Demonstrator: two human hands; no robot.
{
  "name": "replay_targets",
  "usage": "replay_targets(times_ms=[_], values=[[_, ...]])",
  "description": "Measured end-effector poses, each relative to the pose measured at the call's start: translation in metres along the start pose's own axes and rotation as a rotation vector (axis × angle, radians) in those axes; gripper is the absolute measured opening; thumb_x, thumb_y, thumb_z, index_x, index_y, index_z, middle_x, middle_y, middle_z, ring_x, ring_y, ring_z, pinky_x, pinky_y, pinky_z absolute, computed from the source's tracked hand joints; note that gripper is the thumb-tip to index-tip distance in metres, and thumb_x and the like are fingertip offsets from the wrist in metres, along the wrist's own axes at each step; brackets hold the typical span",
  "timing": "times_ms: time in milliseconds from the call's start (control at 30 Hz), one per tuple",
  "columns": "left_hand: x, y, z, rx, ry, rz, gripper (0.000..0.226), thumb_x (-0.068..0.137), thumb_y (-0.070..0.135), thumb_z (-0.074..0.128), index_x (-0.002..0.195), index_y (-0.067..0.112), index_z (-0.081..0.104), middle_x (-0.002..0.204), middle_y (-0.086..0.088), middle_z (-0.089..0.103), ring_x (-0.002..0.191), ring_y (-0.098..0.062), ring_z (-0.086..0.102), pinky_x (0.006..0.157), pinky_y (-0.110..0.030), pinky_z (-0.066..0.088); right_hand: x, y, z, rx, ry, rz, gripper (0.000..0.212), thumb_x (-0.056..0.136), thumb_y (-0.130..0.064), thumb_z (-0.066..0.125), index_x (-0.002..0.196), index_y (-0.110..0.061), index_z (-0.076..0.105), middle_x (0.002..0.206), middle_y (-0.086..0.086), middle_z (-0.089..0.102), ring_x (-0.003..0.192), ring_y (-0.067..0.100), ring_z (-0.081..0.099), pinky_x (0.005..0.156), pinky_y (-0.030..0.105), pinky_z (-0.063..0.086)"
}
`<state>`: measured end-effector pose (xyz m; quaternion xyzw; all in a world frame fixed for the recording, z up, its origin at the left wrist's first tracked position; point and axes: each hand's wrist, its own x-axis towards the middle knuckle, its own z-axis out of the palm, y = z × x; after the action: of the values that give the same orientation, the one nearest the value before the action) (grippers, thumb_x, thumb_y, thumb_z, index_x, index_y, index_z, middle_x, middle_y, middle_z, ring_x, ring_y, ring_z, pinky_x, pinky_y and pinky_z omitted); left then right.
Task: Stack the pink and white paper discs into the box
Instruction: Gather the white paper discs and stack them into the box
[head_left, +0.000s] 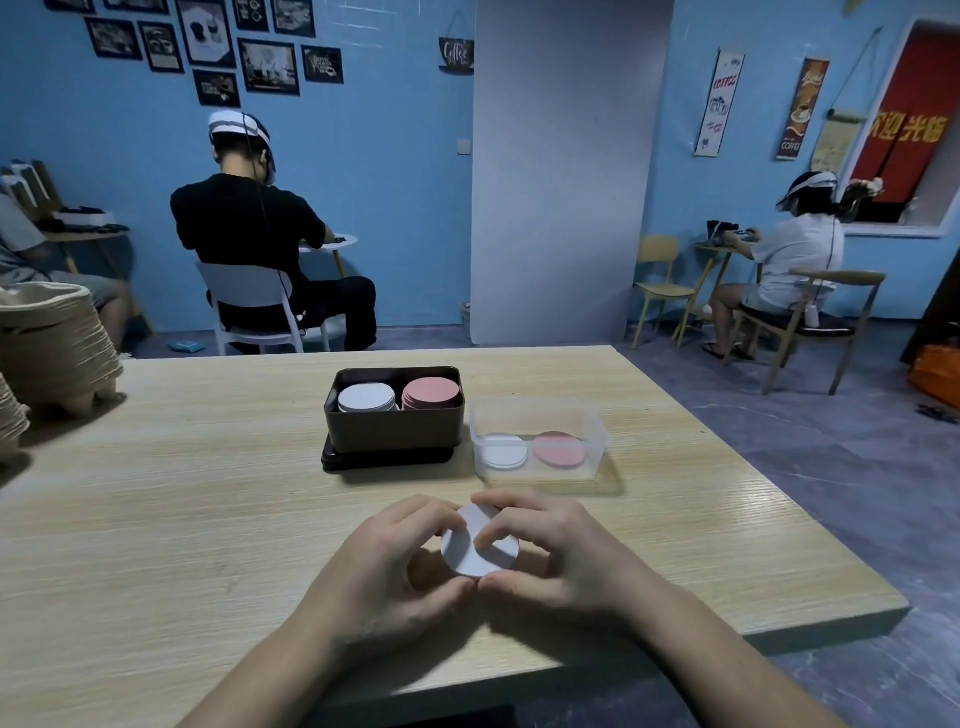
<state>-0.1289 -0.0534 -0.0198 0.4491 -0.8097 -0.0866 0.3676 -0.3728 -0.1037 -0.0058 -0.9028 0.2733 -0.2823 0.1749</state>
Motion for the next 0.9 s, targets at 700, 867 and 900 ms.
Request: replay_targets(times_ms=[700,867,900], values=[[0.017,-0.007,0.010,0.204,-0.165,-0.163,0.067,0.075,0.073,0.064,0.130,0.037,0.053,0.123,0.024,0.057,0.116,-0.003,0.050,0.100,-0.031,0.044,-0.010,0.017,-0.001,-0.113,0.170,0.206,0.032,0.082,-0.045,0.075,0.105,-0.027,0.064,0.122,-0.013,0.064,0.118,0.005,0.056,0.098,0.024,0.045],[0.031,-0.001,0.010,0.265,-0.193,-0.136,0.060,0.074,0.072,0.062,0.122,0.036,0.056,0.115,0.022,0.061,0.111,-0.007,0.053,0.096,-0.035,0.046,-0.012,0.019,-0.002,-0.119,0.179,0.237,0.031,0.081,-0.047,0.073,0.104,-0.029,0.063,0.121,-0.014,0.063,0.117,0.005,0.056,0.097,0.023,0.045],[0.030,-0.002,0.010,0.250,-0.188,-0.135,0.058,0.074,0.070,0.064,0.120,0.036,0.057,0.112,0.023,0.060,0.109,-0.006,0.054,0.095,-0.035,0.047,-0.012,0.019,-0.002,-0.120,0.175,0.237,0.031,0.081,-0.047,0.073,0.103,-0.029,0.063,0.120,-0.014,0.063,0.117,0.005,0.056,0.097,0.023,0.045]])
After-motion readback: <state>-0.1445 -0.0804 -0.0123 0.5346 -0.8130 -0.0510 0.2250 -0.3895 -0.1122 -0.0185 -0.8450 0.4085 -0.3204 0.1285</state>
